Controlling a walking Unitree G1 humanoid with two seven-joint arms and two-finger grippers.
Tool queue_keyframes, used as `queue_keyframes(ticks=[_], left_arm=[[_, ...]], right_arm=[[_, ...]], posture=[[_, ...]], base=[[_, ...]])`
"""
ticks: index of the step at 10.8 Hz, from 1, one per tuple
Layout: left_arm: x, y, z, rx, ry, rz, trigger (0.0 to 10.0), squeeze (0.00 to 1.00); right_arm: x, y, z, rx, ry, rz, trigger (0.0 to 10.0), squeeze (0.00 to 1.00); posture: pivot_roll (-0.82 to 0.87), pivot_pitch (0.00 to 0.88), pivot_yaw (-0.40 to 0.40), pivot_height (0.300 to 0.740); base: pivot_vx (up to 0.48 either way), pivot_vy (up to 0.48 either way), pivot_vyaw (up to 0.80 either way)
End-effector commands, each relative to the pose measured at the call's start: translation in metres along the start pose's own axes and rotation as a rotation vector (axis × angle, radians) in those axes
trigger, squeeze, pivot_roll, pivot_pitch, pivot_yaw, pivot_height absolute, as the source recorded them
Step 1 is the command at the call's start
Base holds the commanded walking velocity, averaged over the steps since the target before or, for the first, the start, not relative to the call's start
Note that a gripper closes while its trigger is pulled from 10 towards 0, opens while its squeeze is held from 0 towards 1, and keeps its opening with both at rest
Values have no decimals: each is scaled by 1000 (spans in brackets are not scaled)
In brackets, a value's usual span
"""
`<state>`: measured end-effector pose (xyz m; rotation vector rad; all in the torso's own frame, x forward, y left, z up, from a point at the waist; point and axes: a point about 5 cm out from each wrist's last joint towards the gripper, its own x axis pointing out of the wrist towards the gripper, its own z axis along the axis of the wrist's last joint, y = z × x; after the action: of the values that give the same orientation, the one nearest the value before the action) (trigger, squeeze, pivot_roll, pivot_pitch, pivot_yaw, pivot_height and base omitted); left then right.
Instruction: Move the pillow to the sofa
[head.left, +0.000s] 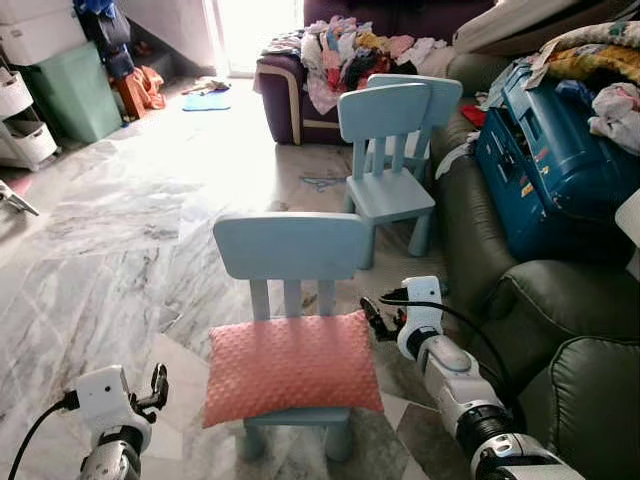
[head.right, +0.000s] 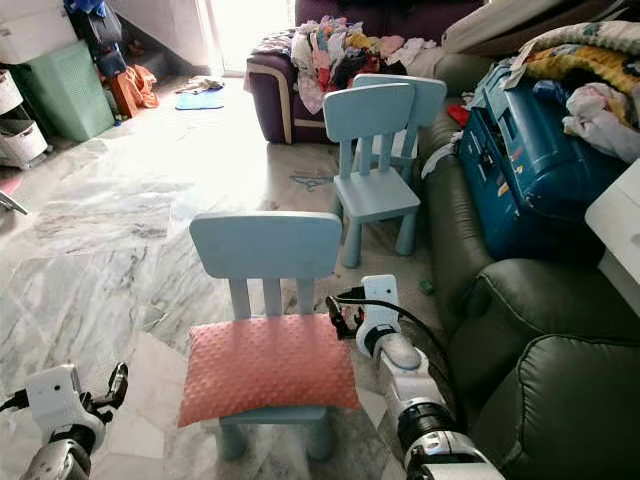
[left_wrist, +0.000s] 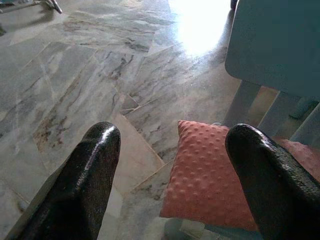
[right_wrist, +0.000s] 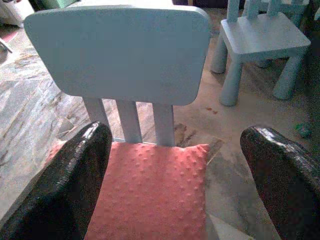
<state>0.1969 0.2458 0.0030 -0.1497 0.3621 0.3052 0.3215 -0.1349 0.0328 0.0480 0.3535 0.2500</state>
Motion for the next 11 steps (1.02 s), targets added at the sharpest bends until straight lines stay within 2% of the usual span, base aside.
queue_keyframes(ticks=[1, 3, 5, 11], left_arm=[[-1, 1, 0, 13, -2, -7, 10000, 0], [-1, 1, -1, 22, 3, -13, 10000, 0], [-1, 1, -5, 26, 16, -16, 10000, 0], [0, -3, -7, 25, 23, -29, 10000, 0]], right_arm=[[-1, -1, 0, -19, -4, 4, 10000, 0], [-9, -13, -13, -89, 45, -21, 10000, 0], [-18, -28, -27, -84, 92, -62, 10000, 0], [-20, -24, -28, -78, 75, -41, 10000, 0]], posture=[[-77, 0, 36, 740], [-82, 0, 37, 740], [-89, 8, 39, 740], [-102, 19, 38, 740]], base=[[0, 0, 0], [0, 0, 0], [0, 0, 0], [0, 0, 0]])
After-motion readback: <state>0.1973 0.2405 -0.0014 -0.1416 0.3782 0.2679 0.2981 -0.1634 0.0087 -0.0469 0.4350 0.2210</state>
